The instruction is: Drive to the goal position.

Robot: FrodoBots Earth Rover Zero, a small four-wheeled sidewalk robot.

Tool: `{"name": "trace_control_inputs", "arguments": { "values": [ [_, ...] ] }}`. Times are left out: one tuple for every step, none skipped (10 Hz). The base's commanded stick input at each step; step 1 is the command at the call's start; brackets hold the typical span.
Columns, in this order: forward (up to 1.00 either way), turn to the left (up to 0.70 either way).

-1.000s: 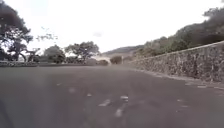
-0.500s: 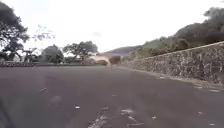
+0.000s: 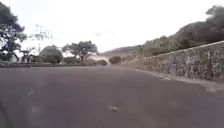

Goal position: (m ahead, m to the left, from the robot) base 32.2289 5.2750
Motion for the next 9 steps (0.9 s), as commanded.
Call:
{"name": "trace_control_inputs", "arguments": {
  "values": [
    [1.00, 0.00],
    [1.00, 0.00],
    [1.00, 0.00],
    [1.00, 0.00],
    [1.00, 0.00],
    [1.00, 0.00],
    [1.00, 0.00],
    [1.00, 0.00],
    [1.00, 0.00]
  ]
}}
